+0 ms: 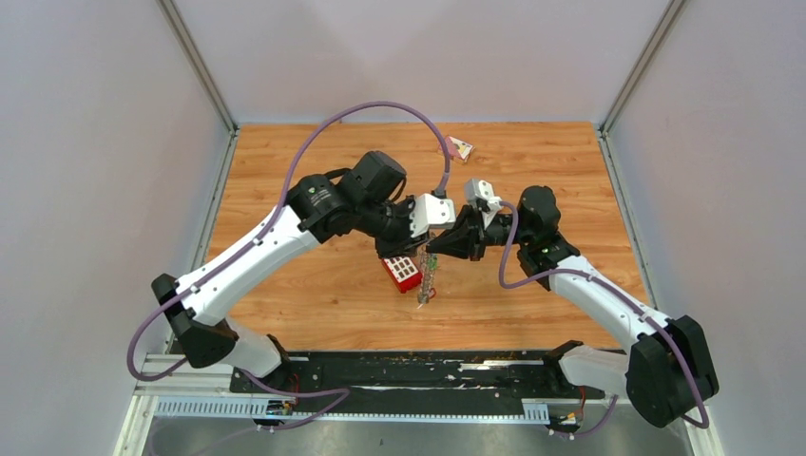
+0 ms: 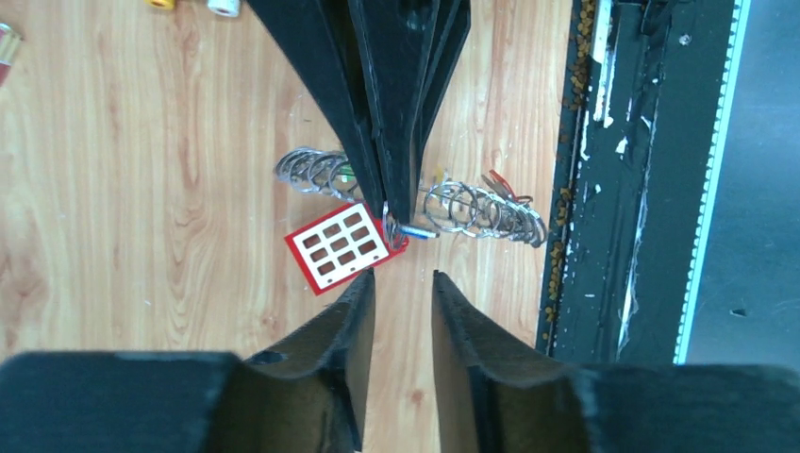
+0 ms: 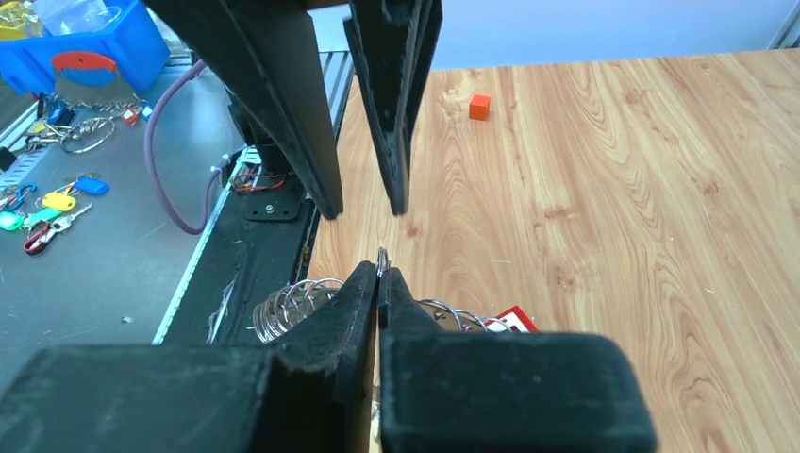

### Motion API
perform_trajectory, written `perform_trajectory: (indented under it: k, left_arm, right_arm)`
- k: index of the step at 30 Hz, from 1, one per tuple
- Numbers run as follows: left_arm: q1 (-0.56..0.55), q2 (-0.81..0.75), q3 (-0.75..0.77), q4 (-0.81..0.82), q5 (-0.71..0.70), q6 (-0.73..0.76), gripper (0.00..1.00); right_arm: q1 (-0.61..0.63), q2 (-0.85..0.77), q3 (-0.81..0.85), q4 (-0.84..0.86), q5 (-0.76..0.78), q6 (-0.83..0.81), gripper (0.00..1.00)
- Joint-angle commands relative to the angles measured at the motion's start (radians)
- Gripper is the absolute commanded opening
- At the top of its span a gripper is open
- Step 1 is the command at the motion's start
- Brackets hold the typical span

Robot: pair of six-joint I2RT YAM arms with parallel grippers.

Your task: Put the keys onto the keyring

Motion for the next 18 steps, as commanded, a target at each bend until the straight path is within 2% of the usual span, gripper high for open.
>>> perform_trajectory:
  k: [1,4,10,18]
  left_arm:
    - [0.030,-0.094,-0.067,0.094,-0.001,0.047,0.39]
    - [0.052,-0.144,-0.142,0.168,0.013,0.070,0.42]
    - [0.058,-0.261,-0.331,0.430,0.067,0.092,0.44]
    - [0.059,-0.291,-0.440,0.537,0.251,0.125,0.44]
  right_arm:
    - [-0.015,-0.049,0.061,0.020,-0.010,0.009,0.00]
    - [-0.026,-0.061,0.069,0.042,-0.029,0.035,0.00]
    - [-0.033,-0.077,0.083,0.056,-0.089,0.047,0.00]
    - [-0.033,-0.083,0.089,0.043,-0.148,0.029,0.00]
